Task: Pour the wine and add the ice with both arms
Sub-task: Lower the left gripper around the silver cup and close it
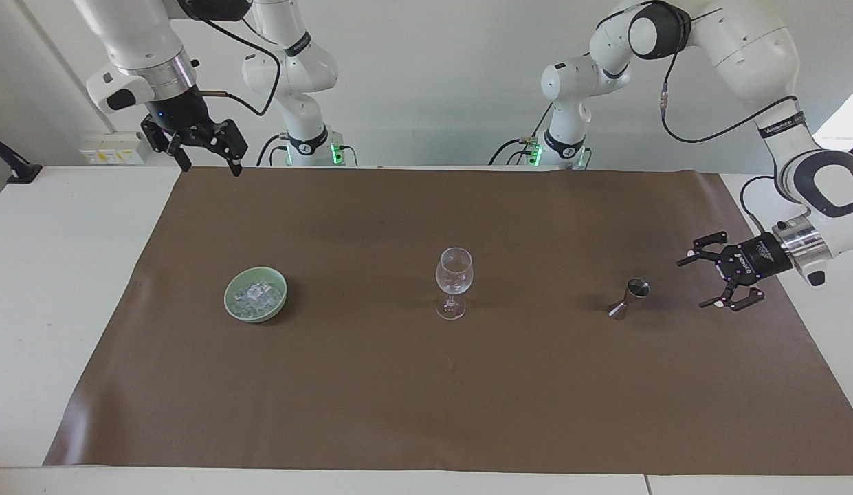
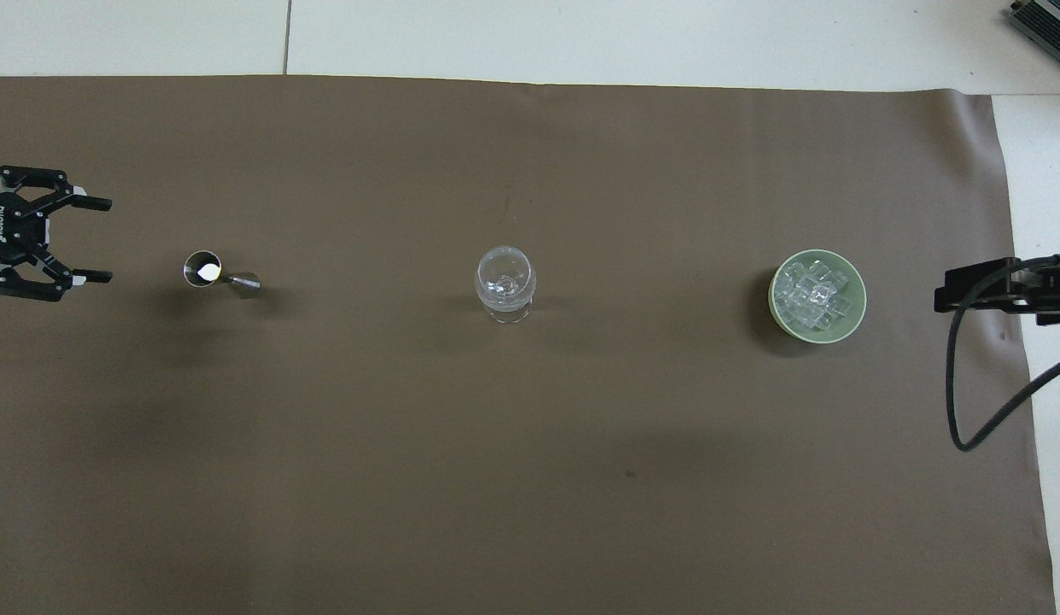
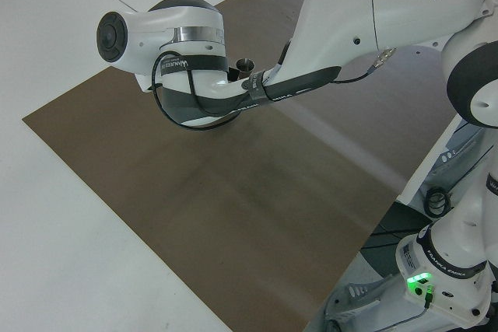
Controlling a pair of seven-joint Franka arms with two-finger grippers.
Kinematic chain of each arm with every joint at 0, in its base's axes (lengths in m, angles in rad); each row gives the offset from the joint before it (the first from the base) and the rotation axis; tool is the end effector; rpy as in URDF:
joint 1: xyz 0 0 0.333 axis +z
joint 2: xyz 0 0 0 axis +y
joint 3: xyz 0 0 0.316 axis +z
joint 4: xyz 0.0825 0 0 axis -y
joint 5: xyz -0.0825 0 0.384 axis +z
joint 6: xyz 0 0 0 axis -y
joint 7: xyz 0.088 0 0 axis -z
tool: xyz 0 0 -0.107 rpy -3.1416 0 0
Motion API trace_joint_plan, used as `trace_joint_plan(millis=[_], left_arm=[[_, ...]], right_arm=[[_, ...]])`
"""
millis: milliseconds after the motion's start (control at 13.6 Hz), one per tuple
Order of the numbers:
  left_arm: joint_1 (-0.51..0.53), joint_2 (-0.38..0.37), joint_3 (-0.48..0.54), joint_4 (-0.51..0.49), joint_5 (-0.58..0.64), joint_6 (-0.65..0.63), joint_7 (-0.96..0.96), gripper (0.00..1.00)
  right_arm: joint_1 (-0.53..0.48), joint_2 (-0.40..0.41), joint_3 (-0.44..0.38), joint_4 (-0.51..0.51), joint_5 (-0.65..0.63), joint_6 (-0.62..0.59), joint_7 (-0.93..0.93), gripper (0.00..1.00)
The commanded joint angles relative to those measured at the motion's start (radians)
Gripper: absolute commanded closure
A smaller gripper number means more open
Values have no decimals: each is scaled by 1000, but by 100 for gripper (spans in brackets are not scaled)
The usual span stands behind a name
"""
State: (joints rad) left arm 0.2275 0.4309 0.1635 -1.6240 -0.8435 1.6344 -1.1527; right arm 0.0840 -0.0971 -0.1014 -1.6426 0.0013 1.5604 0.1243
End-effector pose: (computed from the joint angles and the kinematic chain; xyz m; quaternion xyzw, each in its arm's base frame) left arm 0.6217 0.1612 0.3744 0.5733 0.7106 -0.3083 0.2670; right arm 0.5229 -0.0117 0.6417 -0.9975 0.0706 -0.0069 0.0059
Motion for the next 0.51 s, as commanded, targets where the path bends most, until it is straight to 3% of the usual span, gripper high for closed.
trace_joint_plan(millis=[0,441], left_arm=[[7,-37,-5,-137,-46,53,72,0],[-7,-109,-5,-367,-184,139,263,0]], right_arm=[[0,-4,-3,-2,-3,-14,-18,0],[0,-4,-3,-2,-3,-14,-18,0]])
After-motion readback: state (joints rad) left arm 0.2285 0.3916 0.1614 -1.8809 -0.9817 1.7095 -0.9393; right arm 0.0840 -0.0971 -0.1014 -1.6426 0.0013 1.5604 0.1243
